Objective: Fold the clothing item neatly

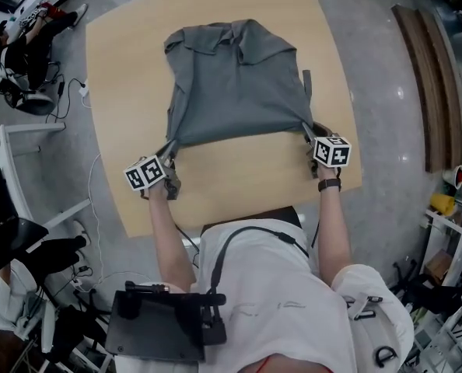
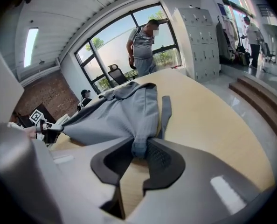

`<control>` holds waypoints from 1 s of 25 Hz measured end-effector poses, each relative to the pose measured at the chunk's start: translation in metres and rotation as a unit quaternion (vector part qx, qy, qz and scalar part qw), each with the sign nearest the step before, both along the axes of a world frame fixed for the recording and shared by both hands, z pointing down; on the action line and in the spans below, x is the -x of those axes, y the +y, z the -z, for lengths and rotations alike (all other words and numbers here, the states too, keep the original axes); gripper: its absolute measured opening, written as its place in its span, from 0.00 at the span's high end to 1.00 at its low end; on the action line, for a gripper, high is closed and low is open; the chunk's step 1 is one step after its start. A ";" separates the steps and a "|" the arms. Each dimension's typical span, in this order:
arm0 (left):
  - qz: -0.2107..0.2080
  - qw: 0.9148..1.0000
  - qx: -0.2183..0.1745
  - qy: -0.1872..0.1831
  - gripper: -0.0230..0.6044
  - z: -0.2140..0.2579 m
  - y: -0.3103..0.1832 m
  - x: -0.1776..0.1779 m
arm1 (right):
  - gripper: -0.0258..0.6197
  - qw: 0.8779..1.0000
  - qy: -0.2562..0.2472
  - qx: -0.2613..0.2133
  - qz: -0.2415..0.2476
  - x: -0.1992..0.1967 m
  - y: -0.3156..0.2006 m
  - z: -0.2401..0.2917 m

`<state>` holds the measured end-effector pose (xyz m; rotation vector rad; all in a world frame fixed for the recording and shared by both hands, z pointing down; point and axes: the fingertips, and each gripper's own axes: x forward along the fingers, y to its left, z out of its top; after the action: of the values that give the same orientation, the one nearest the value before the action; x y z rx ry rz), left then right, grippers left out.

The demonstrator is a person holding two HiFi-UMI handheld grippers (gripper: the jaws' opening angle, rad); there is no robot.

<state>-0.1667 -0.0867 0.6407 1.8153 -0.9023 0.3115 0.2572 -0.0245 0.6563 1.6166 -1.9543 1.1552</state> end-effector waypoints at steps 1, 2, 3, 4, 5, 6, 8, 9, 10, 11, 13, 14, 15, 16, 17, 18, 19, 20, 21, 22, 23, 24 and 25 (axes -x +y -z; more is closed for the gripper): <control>0.005 1.000 0.004 0.000 0.94 -0.001 0.007 0.008 | 0.85 1.000 -0.003 0.004 -0.002 0.001 0.009 -0.002; 0.007 1.000 0.008 -0.003 0.94 -0.003 0.013 0.015 | 0.84 1.000 -0.010 0.008 -0.004 0.002 0.017 -0.005; 0.005 1.000 0.010 -0.010 0.94 -0.006 0.019 0.019 | 0.84 1.000 -0.015 0.012 -0.004 0.004 0.024 -0.007; 0.005 1.000 0.013 -0.019 0.94 -0.010 0.024 0.021 | 0.83 1.000 -0.018 0.015 -0.004 0.005 0.029 -0.010; 0.008 0.999 0.018 -0.028 0.94 -0.013 0.028 0.024 | 0.82 1.000 -0.020 0.017 -0.006 0.005 0.034 -0.013; 0.014 0.999 0.023 -0.033 0.94 -0.017 0.031 0.028 | 0.82 1.000 -0.022 0.019 -0.010 0.004 0.038 -0.015; 0.021 0.999 0.030 -0.034 0.94 -0.021 0.035 0.034 | 0.82 0.999 -0.025 0.019 -0.019 0.003 0.042 -0.016; 0.018 0.999 0.031 -0.033 0.94 -0.021 0.036 0.035 | 0.82 0.999 -0.024 0.017 -0.019 0.002 0.043 -0.016; 0.012 0.999 0.031 -0.033 0.95 -0.021 0.038 0.034 | 0.82 1.000 -0.022 0.015 -0.016 0.002 0.043 -0.015; 0.005 0.999 0.031 -0.032 0.95 -0.020 0.040 0.034 | 0.83 1.000 -0.018 0.013 -0.012 0.003 0.044 -0.013; -0.006 0.999 0.034 -0.030 0.95 -0.016 0.047 0.036 | 0.84 1.000 -0.018 0.012 -0.001 0.005 0.049 -0.007; -0.012 0.999 0.037 -0.031 0.95 -0.016 0.053 0.039 | 0.84 1.000 -0.020 0.012 0.008 0.007 0.054 -0.005; -0.018 0.999 0.040 -0.032 0.95 -0.015 0.060 0.042 | 0.84 1.000 -0.022 0.014 0.017 0.010 0.060 -0.004; -0.025 0.998 0.043 -0.034 0.95 -0.016 0.067 0.045 | 0.84 0.999 -0.023 0.015 0.026 0.013 0.067 -0.004; -0.030 0.998 0.046 -0.035 0.95 -0.016 0.075 0.047 | 0.84 0.999 -0.023 0.018 0.033 0.016 0.075 -0.004; -0.034 0.998 0.049 -0.034 0.95 -0.016 0.084 0.050 | 0.84 0.999 -0.023 0.020 0.036 0.019 0.082 -0.004; -0.039 0.997 0.052 -0.033 0.95 -0.016 0.093 0.053 | 0.84 0.999 -0.021 0.023 0.037 0.021 0.090 -0.005; -0.044 0.997 0.056 -0.031 0.95 -0.016 0.103 0.055 | 0.84 0.999 -0.018 0.026 0.036 0.024 0.097 -0.006; -0.049 0.997 0.060 -0.028 0.95 -0.017 0.114 0.058 | 0.84 0.999 -0.013 0.030 0.035 0.027 0.105 -0.008; -0.054 0.996 0.064 -0.024 0.95 -0.017 0.126 0.061 | 0.84 0.999 -0.006 0.035 0.032 0.029 0.112 -0.010; -0.057 0.996 0.070 -0.018 0.95 -0.017 0.139 0.063 | 0.84 0.999 0.001 0.042 0.029 0.031 0.119 -0.011; -0.059 0.995 0.077 -0.012 0.95 -0.016 0.153 0.063 | 0.84 0.998 0.007 0.049 0.025 0.030 0.127 -0.012; -0.061 0.995 0.083 -0.007 0.95 -0.016 0.167 0.061 | 0.84 0.998 0.012 0.055 0.022 0.029 0.135 -0.012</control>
<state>-0.2281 0.0807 0.6569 1.7179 -0.7534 0.4631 0.2281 0.1103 0.6684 1.5185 -1.8676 1.1983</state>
